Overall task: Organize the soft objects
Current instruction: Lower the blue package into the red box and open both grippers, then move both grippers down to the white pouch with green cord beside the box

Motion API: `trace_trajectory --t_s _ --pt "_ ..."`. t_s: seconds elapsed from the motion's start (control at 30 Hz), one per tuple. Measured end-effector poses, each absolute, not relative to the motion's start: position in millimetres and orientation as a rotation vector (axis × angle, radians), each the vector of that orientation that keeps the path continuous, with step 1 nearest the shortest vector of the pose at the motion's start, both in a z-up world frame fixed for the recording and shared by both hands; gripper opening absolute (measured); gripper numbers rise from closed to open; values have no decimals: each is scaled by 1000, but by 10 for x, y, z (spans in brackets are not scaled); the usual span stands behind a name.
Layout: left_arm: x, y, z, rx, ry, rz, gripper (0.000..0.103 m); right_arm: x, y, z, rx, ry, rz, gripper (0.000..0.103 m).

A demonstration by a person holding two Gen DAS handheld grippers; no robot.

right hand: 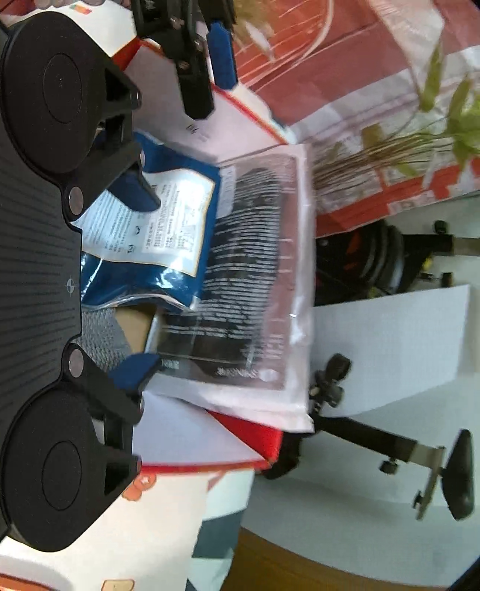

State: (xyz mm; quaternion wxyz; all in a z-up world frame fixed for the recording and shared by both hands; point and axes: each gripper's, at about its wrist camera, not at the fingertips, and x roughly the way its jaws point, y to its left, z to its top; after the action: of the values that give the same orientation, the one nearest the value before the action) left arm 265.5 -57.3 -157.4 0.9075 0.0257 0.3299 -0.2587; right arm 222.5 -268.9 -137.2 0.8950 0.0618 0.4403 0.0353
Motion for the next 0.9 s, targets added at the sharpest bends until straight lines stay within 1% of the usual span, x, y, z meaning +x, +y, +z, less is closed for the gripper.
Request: trace_trajectory --t_s 0.03,0.07,0.1,0.13,0.17,0.27,0.4,0.57,0.9 --pt "2610 -550 -1542 50 665 -526 84 2179 -2706 -1325 130 894 70 90" --pt "2575 -528 -1513 47 650 -519 93 2134 -2718 -1279 131 875 69 96" --pt "2528 -498 -1478 40 635 -510 99 2074 -2726 -1224 125 849 72 100" --pt "2480 -465 -1443 31 623 -501 102 2021 -2729 -1177 113 826 77 103" --pt "2439 -433 -1415 19 613 -491 103 1944 -2731 -1123 100 794 78 103" --pt "2314 -329 -1369 -23 601 -470 103 1765 -2739 -1024 104 726 62 103" --pt "2148 -250 -1322 -10 580 -426 103 1563 -2736 -947 132 673 66 103" --pt "1910 -132 -1256 -3 508 -342 103 1325 -2581 -891 44 610 5 103" --pt "1473 -18 -1216 14 434 -288 103 866 -2449 -919 66 540 10 103"
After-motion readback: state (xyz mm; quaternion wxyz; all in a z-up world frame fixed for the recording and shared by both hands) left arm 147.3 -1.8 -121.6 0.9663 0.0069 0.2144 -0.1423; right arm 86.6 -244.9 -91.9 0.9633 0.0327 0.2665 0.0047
